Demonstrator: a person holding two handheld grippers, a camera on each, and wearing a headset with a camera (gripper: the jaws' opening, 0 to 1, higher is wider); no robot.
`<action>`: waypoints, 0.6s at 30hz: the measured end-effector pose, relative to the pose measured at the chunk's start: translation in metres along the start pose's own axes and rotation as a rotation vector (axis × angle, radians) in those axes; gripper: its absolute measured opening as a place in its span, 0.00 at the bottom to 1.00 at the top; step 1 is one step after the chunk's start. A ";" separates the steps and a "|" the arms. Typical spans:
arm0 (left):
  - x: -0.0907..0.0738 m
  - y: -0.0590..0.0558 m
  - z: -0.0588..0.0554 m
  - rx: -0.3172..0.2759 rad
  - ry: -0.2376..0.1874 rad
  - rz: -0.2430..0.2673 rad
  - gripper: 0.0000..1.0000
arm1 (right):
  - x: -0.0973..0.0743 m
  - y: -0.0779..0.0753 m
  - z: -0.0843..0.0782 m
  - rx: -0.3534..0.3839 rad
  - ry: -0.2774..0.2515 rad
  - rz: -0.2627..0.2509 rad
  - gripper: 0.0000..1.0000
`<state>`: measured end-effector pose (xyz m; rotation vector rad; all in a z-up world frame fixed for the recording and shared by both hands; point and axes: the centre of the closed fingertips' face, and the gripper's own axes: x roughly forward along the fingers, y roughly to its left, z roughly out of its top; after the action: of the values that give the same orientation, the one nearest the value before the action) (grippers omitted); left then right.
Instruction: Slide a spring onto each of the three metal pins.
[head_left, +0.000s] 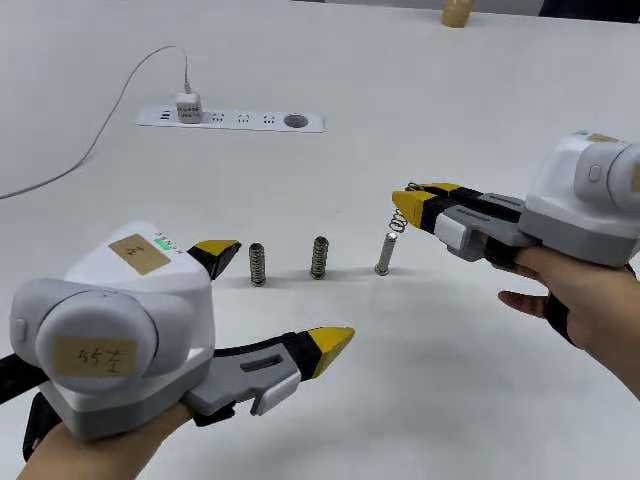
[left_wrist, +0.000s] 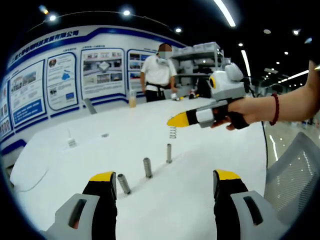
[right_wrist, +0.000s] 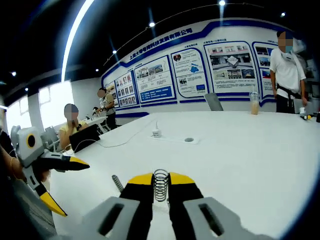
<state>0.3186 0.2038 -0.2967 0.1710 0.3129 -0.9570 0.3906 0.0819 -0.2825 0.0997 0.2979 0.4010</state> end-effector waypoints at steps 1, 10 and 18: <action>0.000 0.000 0.000 -0.006 -0.002 0.000 0.82 | 0.002 -0.001 -0.003 -0.009 0.007 -0.002 0.11; -0.002 0.002 -0.003 -0.030 -0.006 0.002 0.92 | 0.012 -0.006 -0.014 -0.025 0.024 -0.014 0.11; -0.004 0.007 -0.005 -0.052 -0.006 0.016 0.98 | 0.015 -0.006 -0.017 -0.087 0.031 -0.019 0.11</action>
<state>0.3217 0.2122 -0.3003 0.1228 0.3300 -0.9329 0.4011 0.0832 -0.3033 0.0053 0.3117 0.3965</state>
